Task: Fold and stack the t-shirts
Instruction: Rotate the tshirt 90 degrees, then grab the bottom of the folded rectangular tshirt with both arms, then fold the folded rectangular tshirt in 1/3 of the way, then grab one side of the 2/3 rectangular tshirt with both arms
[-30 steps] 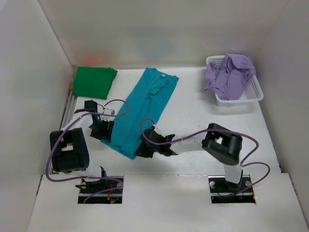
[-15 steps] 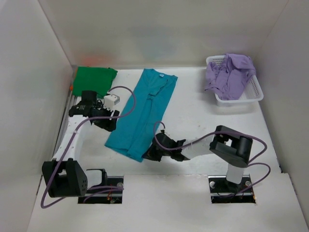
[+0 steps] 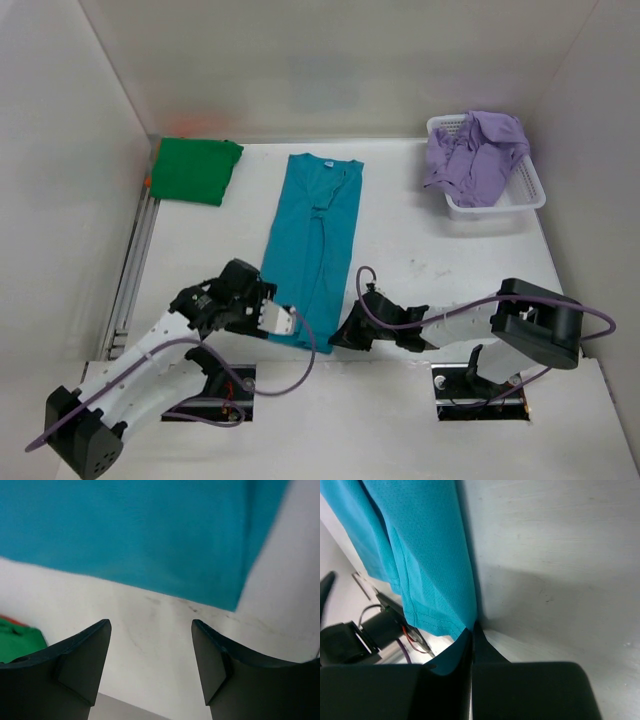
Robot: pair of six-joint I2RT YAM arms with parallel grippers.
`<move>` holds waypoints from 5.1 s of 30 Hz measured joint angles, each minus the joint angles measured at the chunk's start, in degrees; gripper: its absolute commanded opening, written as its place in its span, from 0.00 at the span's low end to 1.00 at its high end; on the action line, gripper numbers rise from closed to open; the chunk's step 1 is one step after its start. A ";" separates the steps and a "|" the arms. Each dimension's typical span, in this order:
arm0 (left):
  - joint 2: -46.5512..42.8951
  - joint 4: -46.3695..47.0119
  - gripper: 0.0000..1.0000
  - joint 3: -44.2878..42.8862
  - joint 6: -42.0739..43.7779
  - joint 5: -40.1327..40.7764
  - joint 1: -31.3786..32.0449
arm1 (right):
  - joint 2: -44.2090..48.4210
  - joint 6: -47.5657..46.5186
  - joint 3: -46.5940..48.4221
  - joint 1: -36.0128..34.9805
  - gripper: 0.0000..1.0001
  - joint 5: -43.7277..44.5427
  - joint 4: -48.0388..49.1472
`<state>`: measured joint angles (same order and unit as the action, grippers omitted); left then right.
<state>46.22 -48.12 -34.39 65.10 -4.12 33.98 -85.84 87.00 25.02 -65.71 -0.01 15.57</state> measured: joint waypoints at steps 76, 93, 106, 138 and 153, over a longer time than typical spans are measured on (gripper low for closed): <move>39.32 -1.38 0.06 -33.57 -12.09 -14.36 -12.00 | -4.76 -35.47 34.64 32.11 0.05 -14.84 -31.85; 55.84 12.83 0.11 -41.11 -17.22 -9.09 -14.19 | -22.95 -45.31 50.84 40.30 0.13 -21.99 -36.02; 61.66 21.40 0.30 -42.62 -18.97 -1.79 -15.34 | -29.53 -46.71 60.13 45.88 0.58 -24.46 -34.10; 32.48 24.22 0.62 -4.83 0.68 -1.99 -5.29 | -8.13 -39.17 25.51 32.37 0.61 -13.53 -27.41; 37.48 32.28 0.32 -5.81 0.59 -0.13 -5.44 | -12.68 -32.52 25.51 31.45 0.23 -13.92 -22.16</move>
<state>83.70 -15.84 -40.21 65.69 -4.25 28.53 -98.52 54.48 50.52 -34.26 -13.93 -6.59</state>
